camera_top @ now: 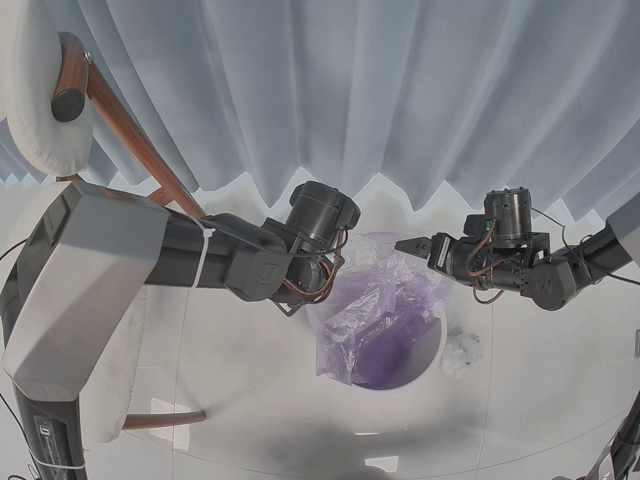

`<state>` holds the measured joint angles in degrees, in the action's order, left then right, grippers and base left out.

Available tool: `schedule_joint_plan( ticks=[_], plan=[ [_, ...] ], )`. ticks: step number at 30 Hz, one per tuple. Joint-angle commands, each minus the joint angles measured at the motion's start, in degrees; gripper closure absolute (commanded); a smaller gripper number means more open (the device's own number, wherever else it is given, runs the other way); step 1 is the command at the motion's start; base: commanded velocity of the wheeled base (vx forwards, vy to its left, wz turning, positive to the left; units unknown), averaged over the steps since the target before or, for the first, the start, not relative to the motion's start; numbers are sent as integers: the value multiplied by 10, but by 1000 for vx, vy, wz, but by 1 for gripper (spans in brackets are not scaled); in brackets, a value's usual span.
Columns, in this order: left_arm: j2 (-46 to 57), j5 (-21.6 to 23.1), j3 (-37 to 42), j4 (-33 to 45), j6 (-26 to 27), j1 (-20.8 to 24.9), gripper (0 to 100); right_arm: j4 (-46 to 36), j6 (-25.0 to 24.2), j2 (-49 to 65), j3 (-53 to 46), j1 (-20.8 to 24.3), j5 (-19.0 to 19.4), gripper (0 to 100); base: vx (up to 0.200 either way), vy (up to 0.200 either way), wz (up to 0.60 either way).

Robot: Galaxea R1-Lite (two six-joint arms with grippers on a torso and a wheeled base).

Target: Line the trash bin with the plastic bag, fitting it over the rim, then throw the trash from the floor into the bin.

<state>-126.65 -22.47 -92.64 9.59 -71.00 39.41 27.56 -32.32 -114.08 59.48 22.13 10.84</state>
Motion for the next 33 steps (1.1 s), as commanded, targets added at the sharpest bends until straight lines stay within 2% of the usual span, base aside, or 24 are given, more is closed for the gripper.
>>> schedule_joint_plan(
  ticks=[1, 4, 11, 12, 21, 25, 28, 33],
  plan=[
    [0, -1, 4, -1, 0, -4, 100, -13, 0, -70, 72, 10, -9, 0, 0, 0, 0],
    [-1, -1, 5, -1, 0, -4, 100, -35, 1, -96, 125, 13, -22, 0, 0, 0, 0],
    [-1, -1, 5, -1, -1, -5, 100, -60, 4, -124, 172, 16, -34, 0, 0, 0, 0],
    [-1, -1, 5, -1, -1, -5, 100, -60, 4, -124, 172, 16, -34, 100, 0, 0, 0],
    [-3, -1, 6, -3, -1, -6, 100, -61, 4, -102, 161, 22, -34, 100, 0, 0, 0],
    [-1, -1, 11, -2, -1, -7, 100, -64, 4, -55, 148, 14, -34, 100, 0, 0, 0],
    [2, -5, 13, -1, 0, -10, 100, -81, 6, 2, 110, -2, -32, 100, 0, 0, 0],
    [2, -6, 15, -2, 1, -24, 100, -91, 22, 95, -31, -27, -10, 100, 0, 0, 0]
  ],
)
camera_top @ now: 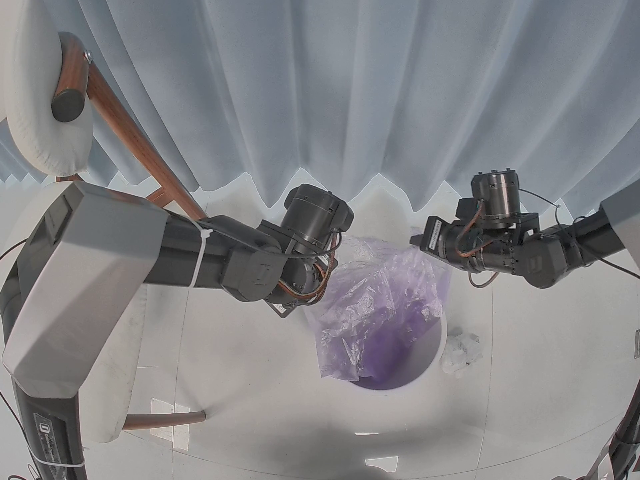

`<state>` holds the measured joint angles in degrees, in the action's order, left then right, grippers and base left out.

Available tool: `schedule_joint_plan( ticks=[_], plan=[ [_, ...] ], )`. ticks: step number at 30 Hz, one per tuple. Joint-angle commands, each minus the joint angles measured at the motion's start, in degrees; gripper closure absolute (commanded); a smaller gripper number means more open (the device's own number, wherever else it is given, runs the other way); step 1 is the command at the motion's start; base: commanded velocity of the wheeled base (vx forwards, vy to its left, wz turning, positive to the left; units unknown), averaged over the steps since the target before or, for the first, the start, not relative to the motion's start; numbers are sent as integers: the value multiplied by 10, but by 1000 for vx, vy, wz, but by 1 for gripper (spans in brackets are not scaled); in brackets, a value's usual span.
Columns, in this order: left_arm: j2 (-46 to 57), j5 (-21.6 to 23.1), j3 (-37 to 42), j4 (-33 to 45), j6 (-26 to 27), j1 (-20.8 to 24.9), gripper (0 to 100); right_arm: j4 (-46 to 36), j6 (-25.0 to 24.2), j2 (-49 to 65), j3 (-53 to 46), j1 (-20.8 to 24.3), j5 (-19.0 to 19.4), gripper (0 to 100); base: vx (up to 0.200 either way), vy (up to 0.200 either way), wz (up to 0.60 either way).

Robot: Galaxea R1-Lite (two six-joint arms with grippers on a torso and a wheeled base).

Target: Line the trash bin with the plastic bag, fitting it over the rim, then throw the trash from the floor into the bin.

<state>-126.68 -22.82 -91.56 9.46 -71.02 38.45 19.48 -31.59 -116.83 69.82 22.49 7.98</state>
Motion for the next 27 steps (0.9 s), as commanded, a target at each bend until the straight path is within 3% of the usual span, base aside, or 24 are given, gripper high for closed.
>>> schedule_joint_plan(
  ticks=[1, 8, 12, 19, 22, 27],
  plan=[
    [2, -2, 7, -1, 1, -17, 100, -9, 20, 131, -157, -35, 22, 100, 0, 0, 0],
    [44, -16, 62, -1, 58, -25, 100, 53, 53, 182, -354, -53, 56, 100, 0, 0, 0],
    [67, -40, 149, -31, 136, -25, 100, 135, 54, 163, -455, -36, 58, 100, 0, 0, 0],
    [43, -57, 254, -182, 196, -7, 100, 255, 59, 88, -521, -34, 56, 100, 0, 0, 0],
    [33, -63, 294, -248, 225, 8, 100, 306, 89, 57, -542, -26, 55, 100, 0, 0, 0],
    [38, -63, 330, -294, 243, 36, 100, 347, 107, 42, -555, -8, 55, 100, 0, 0, 0]
  ],
)
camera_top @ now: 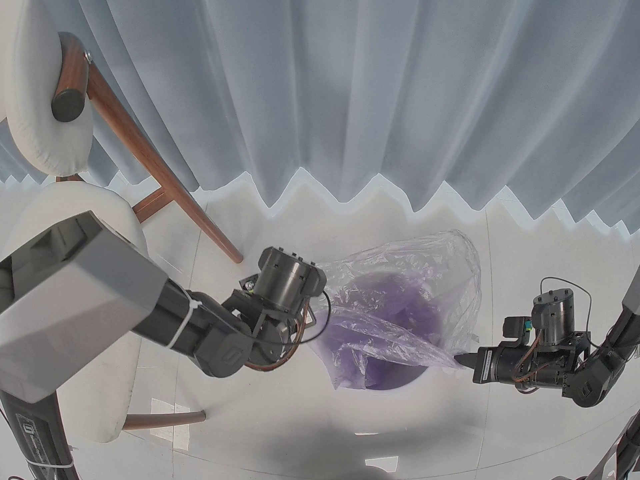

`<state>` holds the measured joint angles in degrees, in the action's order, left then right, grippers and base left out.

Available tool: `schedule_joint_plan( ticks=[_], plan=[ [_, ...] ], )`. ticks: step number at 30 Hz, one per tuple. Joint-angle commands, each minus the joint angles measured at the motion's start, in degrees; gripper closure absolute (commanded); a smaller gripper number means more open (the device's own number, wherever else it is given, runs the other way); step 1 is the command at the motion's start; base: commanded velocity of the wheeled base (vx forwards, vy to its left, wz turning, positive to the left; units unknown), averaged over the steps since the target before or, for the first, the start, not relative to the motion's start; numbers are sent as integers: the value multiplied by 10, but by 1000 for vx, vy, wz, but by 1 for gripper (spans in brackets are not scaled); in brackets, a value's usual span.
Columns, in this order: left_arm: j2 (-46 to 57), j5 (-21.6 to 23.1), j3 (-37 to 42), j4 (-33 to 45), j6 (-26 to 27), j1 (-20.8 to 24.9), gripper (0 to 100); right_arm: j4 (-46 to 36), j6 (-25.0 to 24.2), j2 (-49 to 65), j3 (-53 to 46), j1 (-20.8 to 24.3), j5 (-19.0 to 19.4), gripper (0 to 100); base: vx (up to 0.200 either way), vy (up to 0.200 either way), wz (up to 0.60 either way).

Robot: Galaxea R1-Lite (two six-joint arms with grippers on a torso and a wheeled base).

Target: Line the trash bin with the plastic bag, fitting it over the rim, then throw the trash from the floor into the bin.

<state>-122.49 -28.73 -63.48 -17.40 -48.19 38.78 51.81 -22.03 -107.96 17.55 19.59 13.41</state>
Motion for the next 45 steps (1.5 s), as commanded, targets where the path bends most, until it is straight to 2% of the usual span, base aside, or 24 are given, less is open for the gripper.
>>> schedule_joint_plan(
  ticks=[1, 5, 11, 12, 13, 14, 16, 20, 23, 24, 26, 27, 30, 35, 40, 43, 44, 45],
  plan=[
    [-1, -3, 57, -30, 14, 39, 100, 24, 9, -44, -38, 29, 0, 100, 0, 0, 0],
    [11, -1, 92, -55, 18, 60, 100, 36, 8, -43, -61, 58, 0, 100, 0, 0, 0],
    [46, 18, 158, -124, 94, 69, 100, 102, 7, -48, -83, 110, 2, 100, 0, 0, 0],
    [59, 36, 187, -148, 130, 66, 100, 106, 8, -50, -91, 123, 3, 100, 0, 0, 0],
    [60, 40, 192, -152, 137, 65, 100, 106, 8, -50, -93, 126, 3, 100, 0, 0, 0],
    [67, 61, 226, -178, 179, 60, 100, 106, 8, -58, -103, 138, 3, 100, 0, 0, 0],
    [67, 79, 260, -215, 223, 47, 100, 109, 14, -75, -114, 142, 4, 100, 0, 0, 0],
    [59, 110, 332, -331, 311, 27, 100, 144, 15, -104, -124, 141, 3, 100, 0, 0, 0],
    [39, 145, 382, -422, 370, 13, 100, 166, 16, -128, -139, 139, 3, 100, 0, 0, 0],
    [25, 169, 405, -467, 408, 2, 100, 179, 19, -142, -147, 139, 3, 100, 0, 0, 0],
    [13, 184, 421, -497, 435, -9, 100, 188, 23, -154, -152, 139, 3, 100, 0, 0, 0],
    [-11, 205, 439, -549, 481, -26, 100, 206, 31, -174, -156, 138, 3, 100, 0, 0, 0],
    [-50, 234, 451, -639, 538, -45, 100, 245, 40, -205, -159, 134, 0, 100, 0, 0, 0],
    [-94, 275, 462, -711, 572, -56, 100, 276, 39, -230, -159, 120, -13, 100, 0, 0, 0],
    [-100, 277, 470, -714, 573, -58, 100, 278, 39, -236, -154, 84, -45, 100, 0, 0, 0],
    [-101, 274, 470, -714, 574, -58, 100, 278, 39, -238, -151, 74, -51, 100, 0, 0, 0],
    [-107, 272, 466, -714, 583, -59, 100, 278, 38, -242, -144, 53, -60, 100, 0, 0, 0],
    [-107, 271, 466, -714, 584, -59, 100, 279, 38, -242, -144, 51, -61, 100, 0, 0, 0]
  ],
)
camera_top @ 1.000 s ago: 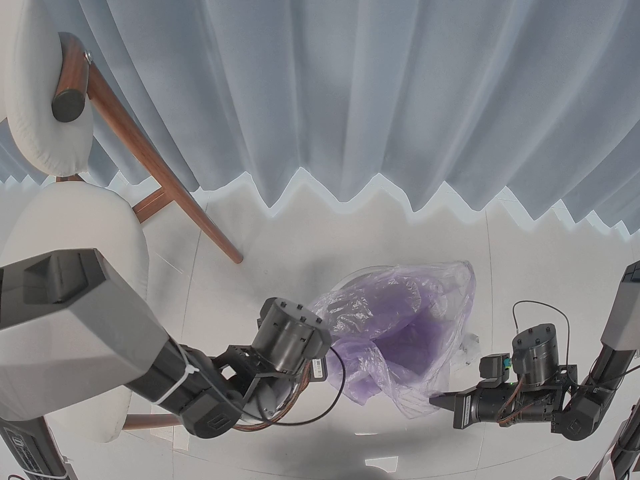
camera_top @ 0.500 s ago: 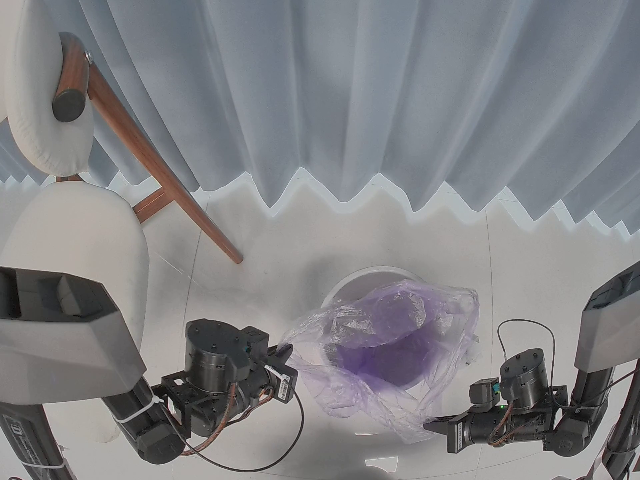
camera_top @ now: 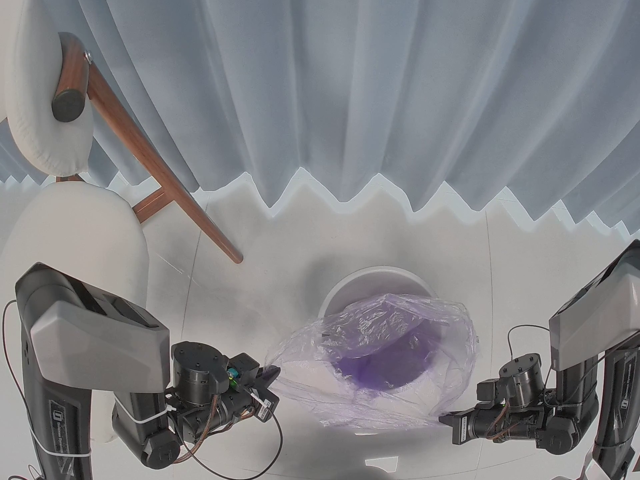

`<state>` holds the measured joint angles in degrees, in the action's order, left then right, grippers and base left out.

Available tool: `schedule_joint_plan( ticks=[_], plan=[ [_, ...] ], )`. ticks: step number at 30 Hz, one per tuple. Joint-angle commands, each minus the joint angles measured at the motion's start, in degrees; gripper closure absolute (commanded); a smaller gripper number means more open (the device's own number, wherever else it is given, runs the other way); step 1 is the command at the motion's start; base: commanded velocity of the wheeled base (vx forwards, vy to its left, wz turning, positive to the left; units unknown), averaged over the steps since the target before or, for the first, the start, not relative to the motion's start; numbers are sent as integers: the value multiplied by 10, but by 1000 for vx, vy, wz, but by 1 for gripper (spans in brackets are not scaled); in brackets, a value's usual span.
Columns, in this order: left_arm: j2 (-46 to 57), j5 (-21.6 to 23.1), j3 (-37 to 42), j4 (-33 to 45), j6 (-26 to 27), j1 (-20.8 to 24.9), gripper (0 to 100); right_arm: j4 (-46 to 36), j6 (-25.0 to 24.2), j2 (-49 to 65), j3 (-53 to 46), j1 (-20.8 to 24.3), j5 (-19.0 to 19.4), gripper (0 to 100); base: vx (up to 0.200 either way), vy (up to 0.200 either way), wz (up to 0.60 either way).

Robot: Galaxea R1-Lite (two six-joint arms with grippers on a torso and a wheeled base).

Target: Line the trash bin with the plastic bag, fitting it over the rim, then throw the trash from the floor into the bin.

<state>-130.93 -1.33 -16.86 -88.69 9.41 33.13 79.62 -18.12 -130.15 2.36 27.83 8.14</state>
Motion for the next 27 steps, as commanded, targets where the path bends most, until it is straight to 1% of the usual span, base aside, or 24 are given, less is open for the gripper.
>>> schedule_joint_plan(
  ticks=[1, 3, 4, 5, 6, 8, 12, 18, 22, 27],
  plan=[
    [-29, -3, -6, -2, 20, -4, 100, 1, -2, -23, 14, -45, -10, 100, 0, 0, 0],
    [-34, -4, -12, -2, 27, -5, 100, 0, -2, -24, 19, -52, -14, 100, 0, 0, 0],
    [-39, -11, -20, -2, 29, -5, 100, 0, -3, -27, 29, -59, -26, 100, 0, 0, 0],
    [-41, -15, -22, -2, 29, -5, 100, 0, -3, -28, 32, -61, -30, 100, 0, 0, 0],
    [-46, -26, -35, -2, 29, -5, 100, 1, -3, -34, 42, -66, -46, 100, 0, 0, 0],
    [-56, -29, -51, -2, 28, -5, 100, 1, -3, -40, 48, -67, -54, 100, 0, 0, 0],
    [-71, -30, -62, -2, 29, -5, 100, 17, -3, -49, 48, -67, -54, 100, 0, 0, 0],
    [-76, -27, -56, -2, 29, 7, 100, 56, -2, -64, 32, -59, -54, 100, 0, 0, 0],
    [-87, -25, -58, -2, 29, 9, 100, 67, -3, -77, 28, -59, -54, 100, 0, 0, 0],
    [-94, -26, -56, -2, 30, 11, 100, 99, -4, -100, 25, -67, -55, 100, 0, 0, 0]
  ],
)
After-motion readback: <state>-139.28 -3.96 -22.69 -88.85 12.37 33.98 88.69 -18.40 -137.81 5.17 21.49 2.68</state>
